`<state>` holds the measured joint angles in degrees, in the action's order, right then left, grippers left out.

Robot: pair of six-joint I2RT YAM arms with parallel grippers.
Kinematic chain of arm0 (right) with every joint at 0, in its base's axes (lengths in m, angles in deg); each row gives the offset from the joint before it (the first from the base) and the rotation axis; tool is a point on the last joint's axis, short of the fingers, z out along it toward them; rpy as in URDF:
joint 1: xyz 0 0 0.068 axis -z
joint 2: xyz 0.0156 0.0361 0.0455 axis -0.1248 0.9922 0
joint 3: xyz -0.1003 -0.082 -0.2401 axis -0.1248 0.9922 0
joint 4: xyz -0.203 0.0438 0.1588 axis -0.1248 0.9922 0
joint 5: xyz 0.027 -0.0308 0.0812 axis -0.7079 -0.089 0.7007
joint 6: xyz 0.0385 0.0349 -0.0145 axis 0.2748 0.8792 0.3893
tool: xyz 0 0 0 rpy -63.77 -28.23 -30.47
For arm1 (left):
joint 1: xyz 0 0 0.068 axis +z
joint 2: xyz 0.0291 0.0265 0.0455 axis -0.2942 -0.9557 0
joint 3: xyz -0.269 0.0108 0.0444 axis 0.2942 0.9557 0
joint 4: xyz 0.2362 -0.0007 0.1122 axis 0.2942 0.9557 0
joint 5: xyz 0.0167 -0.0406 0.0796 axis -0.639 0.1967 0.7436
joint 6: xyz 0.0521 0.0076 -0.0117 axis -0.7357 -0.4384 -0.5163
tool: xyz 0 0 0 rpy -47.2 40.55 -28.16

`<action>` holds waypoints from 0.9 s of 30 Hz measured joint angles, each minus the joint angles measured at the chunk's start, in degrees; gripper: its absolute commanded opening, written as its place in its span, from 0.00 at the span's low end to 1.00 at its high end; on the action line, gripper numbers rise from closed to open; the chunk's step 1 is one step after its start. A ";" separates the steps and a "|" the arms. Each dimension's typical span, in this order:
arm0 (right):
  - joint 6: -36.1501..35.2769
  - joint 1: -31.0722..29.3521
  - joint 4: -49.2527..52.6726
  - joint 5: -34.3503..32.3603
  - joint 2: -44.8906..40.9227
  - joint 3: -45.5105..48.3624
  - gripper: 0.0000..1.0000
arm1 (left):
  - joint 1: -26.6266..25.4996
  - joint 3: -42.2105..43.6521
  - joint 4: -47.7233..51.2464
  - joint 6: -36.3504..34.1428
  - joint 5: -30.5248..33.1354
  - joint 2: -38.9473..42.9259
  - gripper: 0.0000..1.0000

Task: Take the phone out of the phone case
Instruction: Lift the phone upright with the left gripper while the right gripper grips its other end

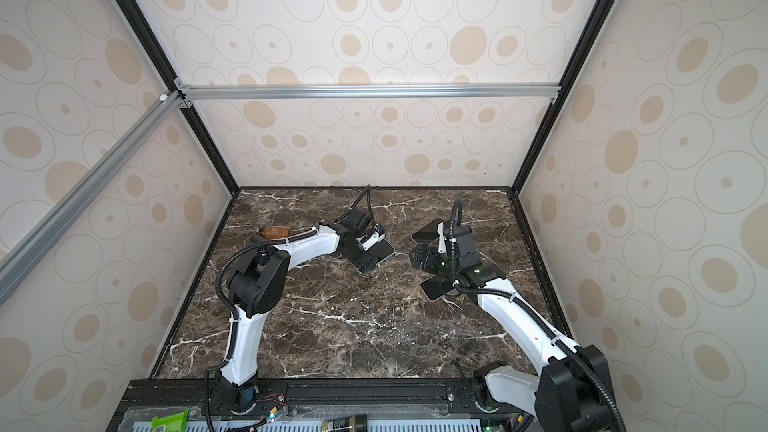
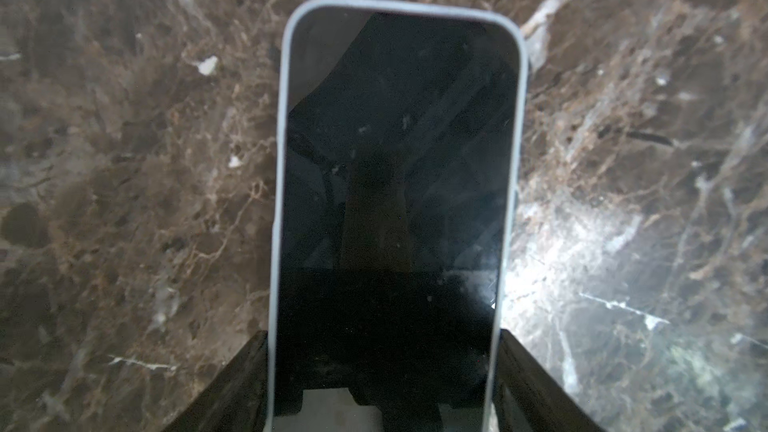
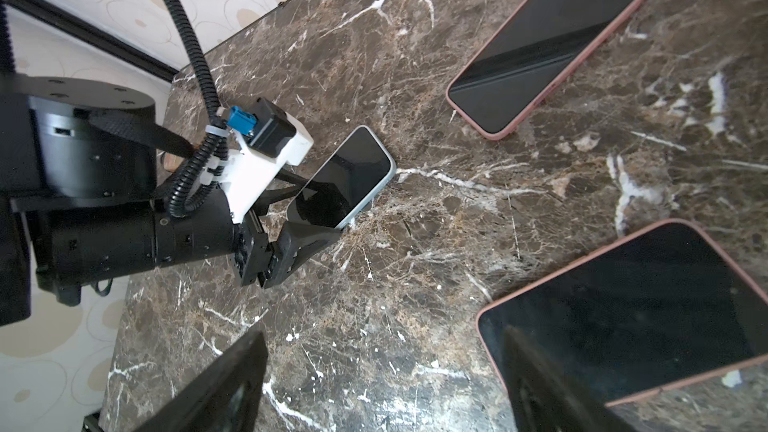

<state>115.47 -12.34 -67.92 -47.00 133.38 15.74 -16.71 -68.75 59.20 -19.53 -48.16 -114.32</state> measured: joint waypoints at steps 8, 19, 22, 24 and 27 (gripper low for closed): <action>10.19 -0.04 -5.51 1.77 8.39 0.68 0.83 | 0.13 5.14 -2.91 8.41 -4.04 3.37 0.63; 20.79 -0.15 -15.23 9.75 22.73 -0.31 0.71 | 0.13 13.66 -9.38 17.07 -16.94 8.15 0.63; 22.60 -0.33 -17.33 11.37 26.10 -1.53 0.66 | 0.13 15.10 -11.13 18.51 -19.54 8.72 0.63; 23.56 -0.39 -18.99 12.46 27.93 -2.27 0.64 | 0.13 15.67 -12.11 19.30 -20.87 8.85 0.62; 24.72 -0.46 -20.72 14.03 30.73 -3.85 0.64 | 0.13 16.41 -13.38 20.04 -22.43 8.98 0.62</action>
<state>140.19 -12.80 -88.64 -32.96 164.11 11.89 -16.58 -52.34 45.82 0.51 -70.59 -105.33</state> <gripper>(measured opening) 0.642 0.760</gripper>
